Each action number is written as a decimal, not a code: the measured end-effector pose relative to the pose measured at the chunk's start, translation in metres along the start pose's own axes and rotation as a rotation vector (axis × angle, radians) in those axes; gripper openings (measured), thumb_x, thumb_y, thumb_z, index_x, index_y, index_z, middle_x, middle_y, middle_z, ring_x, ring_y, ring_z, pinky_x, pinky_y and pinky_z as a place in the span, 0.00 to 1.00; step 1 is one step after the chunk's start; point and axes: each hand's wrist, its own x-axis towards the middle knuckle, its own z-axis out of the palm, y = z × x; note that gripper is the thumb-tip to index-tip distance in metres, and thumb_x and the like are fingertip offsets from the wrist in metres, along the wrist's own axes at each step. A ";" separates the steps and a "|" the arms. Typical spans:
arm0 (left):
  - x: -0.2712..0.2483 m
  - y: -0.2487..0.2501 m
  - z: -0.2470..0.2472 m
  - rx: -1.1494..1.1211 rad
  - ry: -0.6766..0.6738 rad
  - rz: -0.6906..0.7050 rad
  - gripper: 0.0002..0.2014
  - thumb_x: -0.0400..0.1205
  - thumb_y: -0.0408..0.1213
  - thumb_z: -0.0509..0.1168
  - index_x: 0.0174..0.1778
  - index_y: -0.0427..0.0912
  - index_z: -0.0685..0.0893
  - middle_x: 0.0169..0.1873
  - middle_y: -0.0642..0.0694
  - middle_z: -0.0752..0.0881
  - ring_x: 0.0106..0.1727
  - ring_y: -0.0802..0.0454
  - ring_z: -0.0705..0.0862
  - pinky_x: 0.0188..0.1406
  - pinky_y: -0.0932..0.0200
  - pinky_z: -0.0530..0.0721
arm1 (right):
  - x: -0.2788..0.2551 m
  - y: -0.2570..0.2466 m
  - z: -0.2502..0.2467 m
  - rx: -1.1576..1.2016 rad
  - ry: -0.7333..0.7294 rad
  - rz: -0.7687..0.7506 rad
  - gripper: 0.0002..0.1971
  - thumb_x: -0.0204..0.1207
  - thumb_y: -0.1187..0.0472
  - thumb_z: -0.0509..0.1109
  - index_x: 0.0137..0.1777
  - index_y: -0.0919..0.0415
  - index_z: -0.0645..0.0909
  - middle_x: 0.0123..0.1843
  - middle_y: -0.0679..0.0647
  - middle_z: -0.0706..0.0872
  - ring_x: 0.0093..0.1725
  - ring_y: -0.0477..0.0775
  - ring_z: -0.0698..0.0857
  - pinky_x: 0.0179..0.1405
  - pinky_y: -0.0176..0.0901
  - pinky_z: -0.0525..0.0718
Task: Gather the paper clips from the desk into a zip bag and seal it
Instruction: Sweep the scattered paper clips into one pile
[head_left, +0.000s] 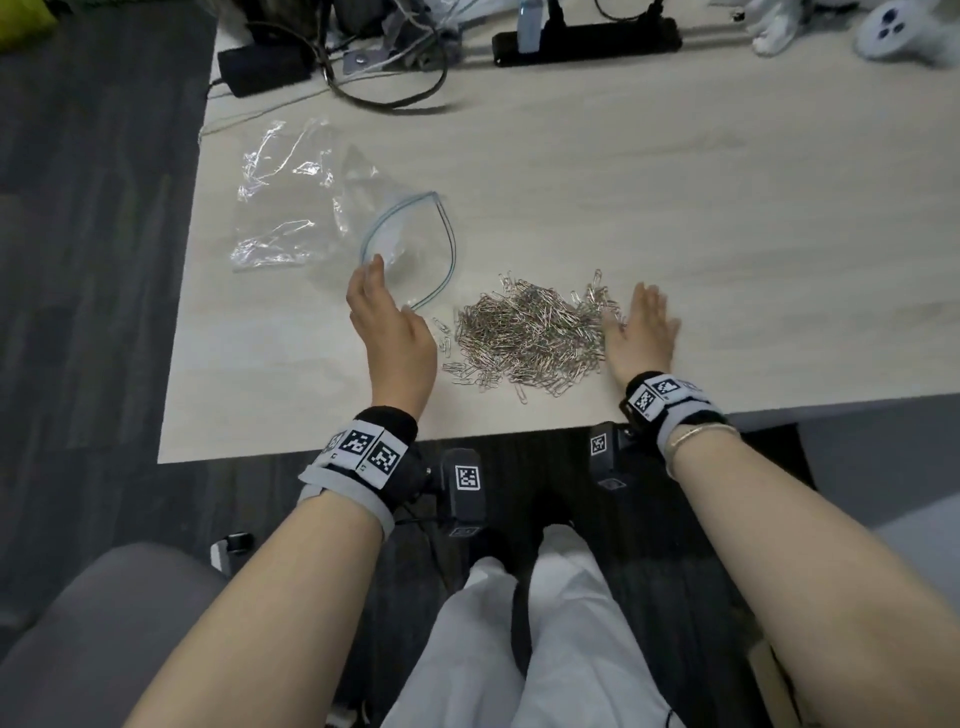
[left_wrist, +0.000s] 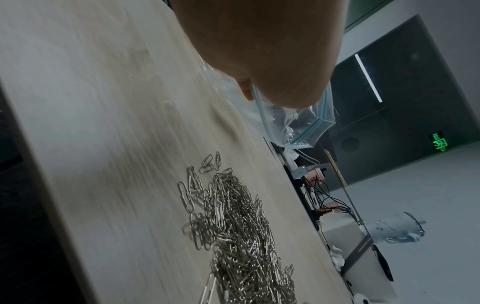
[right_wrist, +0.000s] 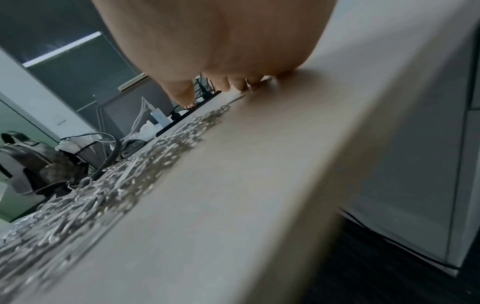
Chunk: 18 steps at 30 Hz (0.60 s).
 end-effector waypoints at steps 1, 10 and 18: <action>0.001 -0.003 -0.001 -0.003 -0.015 0.000 0.28 0.80 0.23 0.50 0.78 0.37 0.58 0.77 0.37 0.56 0.79 0.45 0.57 0.80 0.44 0.60 | 0.005 -0.006 0.001 -0.017 -0.013 -0.009 0.33 0.84 0.45 0.45 0.82 0.60 0.41 0.85 0.56 0.41 0.83 0.54 0.41 0.81 0.53 0.37; 0.002 -0.017 -0.011 -0.017 -0.098 0.016 0.29 0.81 0.23 0.49 0.80 0.36 0.53 0.78 0.38 0.55 0.81 0.48 0.55 0.81 0.53 0.55 | 0.001 -0.041 0.020 -0.054 -0.173 -0.236 0.33 0.83 0.42 0.46 0.82 0.57 0.40 0.85 0.53 0.40 0.83 0.51 0.39 0.79 0.51 0.34; 0.001 -0.009 -0.009 -0.023 -0.133 0.021 0.28 0.81 0.23 0.49 0.79 0.36 0.57 0.77 0.38 0.59 0.80 0.46 0.57 0.79 0.55 0.58 | -0.019 -0.039 0.013 0.161 -0.069 -0.231 0.32 0.84 0.45 0.49 0.83 0.56 0.45 0.85 0.51 0.45 0.83 0.48 0.43 0.80 0.46 0.35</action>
